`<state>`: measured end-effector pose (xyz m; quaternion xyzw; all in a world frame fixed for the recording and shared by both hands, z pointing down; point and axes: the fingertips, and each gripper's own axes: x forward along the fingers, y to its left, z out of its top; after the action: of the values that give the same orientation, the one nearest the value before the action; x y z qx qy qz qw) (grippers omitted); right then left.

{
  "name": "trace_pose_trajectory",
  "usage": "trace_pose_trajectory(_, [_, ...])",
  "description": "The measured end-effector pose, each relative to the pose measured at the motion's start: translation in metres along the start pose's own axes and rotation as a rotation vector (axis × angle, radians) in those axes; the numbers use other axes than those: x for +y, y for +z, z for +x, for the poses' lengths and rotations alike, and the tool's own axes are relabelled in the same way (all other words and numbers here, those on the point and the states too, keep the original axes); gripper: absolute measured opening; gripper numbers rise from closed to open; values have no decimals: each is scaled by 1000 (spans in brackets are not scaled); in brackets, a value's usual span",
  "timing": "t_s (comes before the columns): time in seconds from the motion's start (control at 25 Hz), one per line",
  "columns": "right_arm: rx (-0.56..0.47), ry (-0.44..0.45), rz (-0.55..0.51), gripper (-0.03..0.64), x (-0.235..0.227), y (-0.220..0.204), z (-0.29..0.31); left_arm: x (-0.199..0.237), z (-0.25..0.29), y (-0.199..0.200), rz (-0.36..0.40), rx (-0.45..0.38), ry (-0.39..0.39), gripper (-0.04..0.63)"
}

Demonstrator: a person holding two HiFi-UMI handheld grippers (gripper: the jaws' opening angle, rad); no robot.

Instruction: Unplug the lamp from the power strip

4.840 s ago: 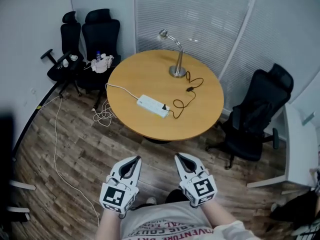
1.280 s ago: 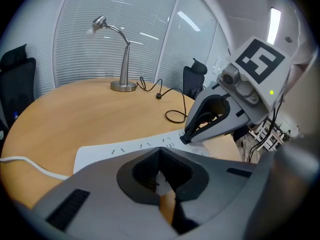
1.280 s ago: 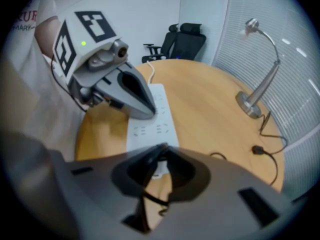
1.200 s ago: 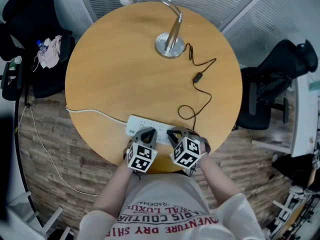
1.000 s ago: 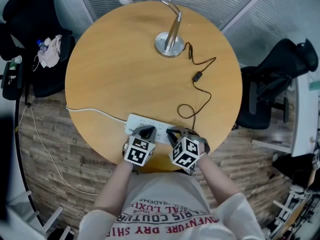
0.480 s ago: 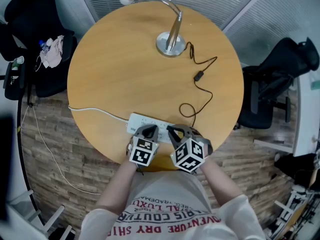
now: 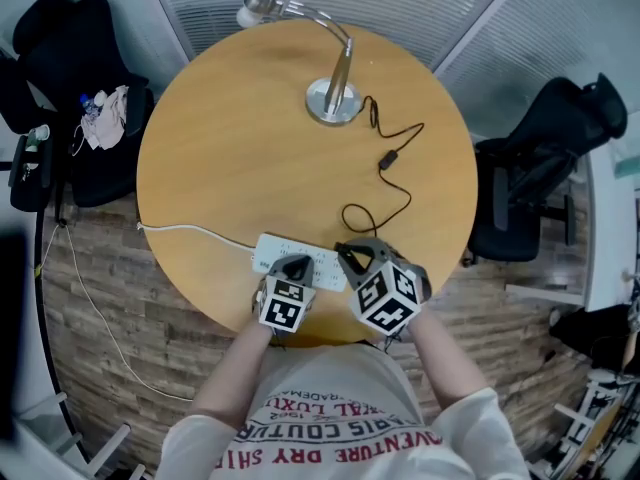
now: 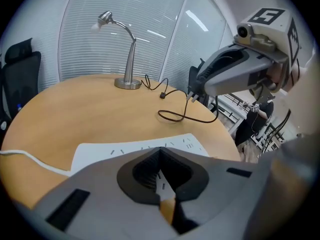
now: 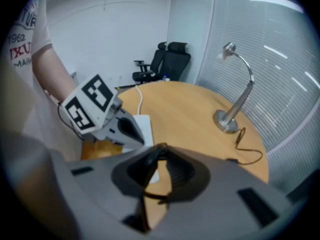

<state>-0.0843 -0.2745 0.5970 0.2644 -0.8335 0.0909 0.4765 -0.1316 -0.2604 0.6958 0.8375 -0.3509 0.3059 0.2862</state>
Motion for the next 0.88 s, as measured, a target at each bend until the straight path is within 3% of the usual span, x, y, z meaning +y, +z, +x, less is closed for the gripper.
trace_pose_trajectory(0.24, [-82, -45, 103, 72, -4, 2, -8, 0, 1, -3, -6, 68, -46, 23])
trace_pose_trajectory(0.32, [-115, -65, 154, 74, -4, -1, -10, 3, -4, 3, -9, 56, -41, 23])
trace_pose_trajectory(0.56, [-306, -128, 321, 74, -13, 11, -37, 7, -51, 59, -24, -172, 3, 23])
trace_pose_trajectory(0.88, [-563, -237, 384, 75, -35, 49, -93, 17, -143, 142, 34, -473, 94, 23])
